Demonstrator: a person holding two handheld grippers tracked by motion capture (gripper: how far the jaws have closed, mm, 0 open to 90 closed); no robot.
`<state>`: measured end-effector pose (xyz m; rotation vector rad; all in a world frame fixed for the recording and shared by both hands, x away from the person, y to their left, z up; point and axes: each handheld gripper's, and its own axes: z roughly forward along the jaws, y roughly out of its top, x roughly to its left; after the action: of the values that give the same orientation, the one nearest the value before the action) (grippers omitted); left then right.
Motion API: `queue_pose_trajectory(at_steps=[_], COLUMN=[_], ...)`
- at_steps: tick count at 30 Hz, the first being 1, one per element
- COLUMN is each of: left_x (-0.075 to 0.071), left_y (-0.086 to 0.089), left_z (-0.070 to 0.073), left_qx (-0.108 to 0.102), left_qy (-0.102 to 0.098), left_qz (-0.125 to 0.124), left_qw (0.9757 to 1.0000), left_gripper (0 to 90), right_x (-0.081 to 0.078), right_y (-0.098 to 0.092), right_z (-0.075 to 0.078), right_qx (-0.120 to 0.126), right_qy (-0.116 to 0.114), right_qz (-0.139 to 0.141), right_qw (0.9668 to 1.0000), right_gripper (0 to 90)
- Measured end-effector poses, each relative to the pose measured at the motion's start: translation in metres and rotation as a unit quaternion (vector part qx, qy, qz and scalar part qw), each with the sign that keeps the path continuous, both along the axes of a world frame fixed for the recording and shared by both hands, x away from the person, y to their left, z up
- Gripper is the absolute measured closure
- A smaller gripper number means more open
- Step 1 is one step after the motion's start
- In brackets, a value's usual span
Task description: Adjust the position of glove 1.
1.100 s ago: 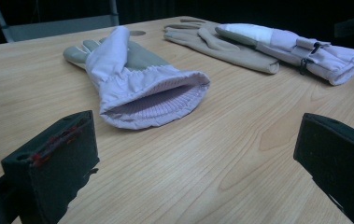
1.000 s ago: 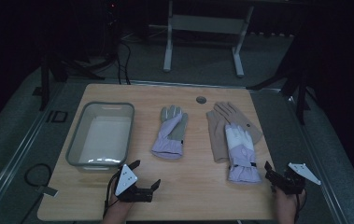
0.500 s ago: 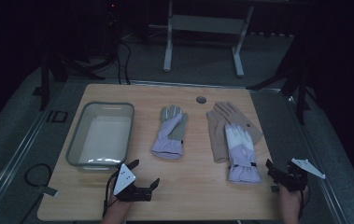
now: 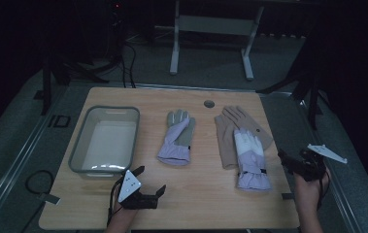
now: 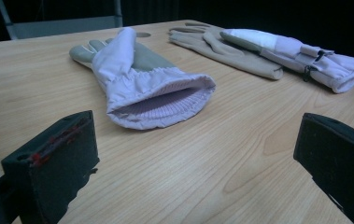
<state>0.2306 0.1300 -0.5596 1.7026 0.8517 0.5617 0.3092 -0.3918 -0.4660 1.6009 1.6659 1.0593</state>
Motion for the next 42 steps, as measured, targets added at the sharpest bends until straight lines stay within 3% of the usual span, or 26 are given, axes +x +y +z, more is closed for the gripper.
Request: queue_pose_trajectory(at_steps=[3,11,14,15,22,31,36,42], left_x=[0.000,0.001,0.001,0.001,0.001,0.001,0.002,0.002], left_y=[0.000,0.000,0.000,0.000,-0.001,-0.001,0.000,0.000], left_z=[0.000,0.000,0.000,0.000,0.000,0.000,0.000,0.000], left_qx=[0.000,0.001,0.000,0.000,0.001,0.001,0.000,-0.001], left_qy=[0.002,0.003,0.003,0.004,0.003,0.004,0.005,0.007], left_qz=[-0.001,-0.004,-0.004,-0.004,-0.008,-0.011,-0.012,-0.015], left_qw=[1.0000,1.0000,1.0000,1.0000,1.0000,0.9999,0.9999,0.9999], left_gripper=[0.0,0.0,0.0,0.0,0.0,0.0,0.0,0.0], right_x=[0.008,0.024,0.026,0.033,0.051,0.069,0.081,0.091], right_y=[0.008,0.041,0.045,0.060,0.091,0.129,0.157,0.180], right_z=[0.013,0.033,0.035,0.041,0.052,0.054,0.045,0.037], right_qx=[0.028,0.020,0.020,0.015,0.002,0.002,0.009,-0.001], right_qy=[0.001,-0.014,-0.016,-0.017,-0.013,-0.002,0.012,0.023], right_qz=[0.028,0.064,0.069,0.087,0.119,0.156,0.181,0.200], right_qw=[0.9992,0.9976,0.9973,0.9960,0.9928,0.9877,0.9834,0.9796], right_gripper=[12.9,11.3,11.3,11.3,13.2,14.5,14.9,15.8])
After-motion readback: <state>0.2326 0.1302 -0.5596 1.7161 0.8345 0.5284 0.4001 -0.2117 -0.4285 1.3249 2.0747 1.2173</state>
